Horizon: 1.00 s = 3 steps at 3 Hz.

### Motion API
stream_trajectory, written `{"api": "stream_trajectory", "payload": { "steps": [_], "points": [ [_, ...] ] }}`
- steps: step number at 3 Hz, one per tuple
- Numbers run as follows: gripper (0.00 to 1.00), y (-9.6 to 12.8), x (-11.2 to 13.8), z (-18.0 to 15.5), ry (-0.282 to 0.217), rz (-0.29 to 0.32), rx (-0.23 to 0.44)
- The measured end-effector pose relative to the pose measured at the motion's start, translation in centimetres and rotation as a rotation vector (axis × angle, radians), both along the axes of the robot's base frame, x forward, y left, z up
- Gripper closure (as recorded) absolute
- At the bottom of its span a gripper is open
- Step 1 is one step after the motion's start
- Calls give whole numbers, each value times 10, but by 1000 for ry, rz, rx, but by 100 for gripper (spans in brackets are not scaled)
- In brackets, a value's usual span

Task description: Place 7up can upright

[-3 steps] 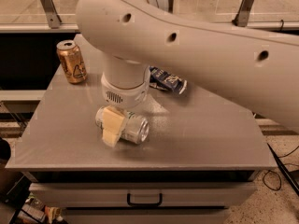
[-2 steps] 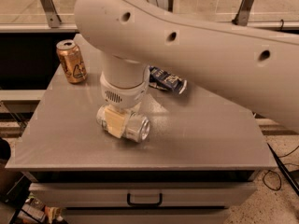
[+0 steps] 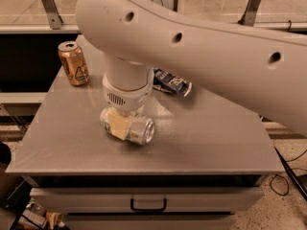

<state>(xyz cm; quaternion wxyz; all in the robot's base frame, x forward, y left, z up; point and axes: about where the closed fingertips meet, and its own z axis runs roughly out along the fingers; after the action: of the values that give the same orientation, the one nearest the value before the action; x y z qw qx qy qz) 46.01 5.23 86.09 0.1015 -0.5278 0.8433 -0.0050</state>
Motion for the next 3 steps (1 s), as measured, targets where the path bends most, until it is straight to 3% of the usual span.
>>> {"api": "stream_trajectory", "payload": {
  "steps": [1, 2, 3],
  "points": [
    [100, 0, -1, 2, -4, 0, 1],
    [100, 0, -1, 2, -4, 0, 1],
    [100, -3, 4, 19, -42, 26, 28]
  ]
}}
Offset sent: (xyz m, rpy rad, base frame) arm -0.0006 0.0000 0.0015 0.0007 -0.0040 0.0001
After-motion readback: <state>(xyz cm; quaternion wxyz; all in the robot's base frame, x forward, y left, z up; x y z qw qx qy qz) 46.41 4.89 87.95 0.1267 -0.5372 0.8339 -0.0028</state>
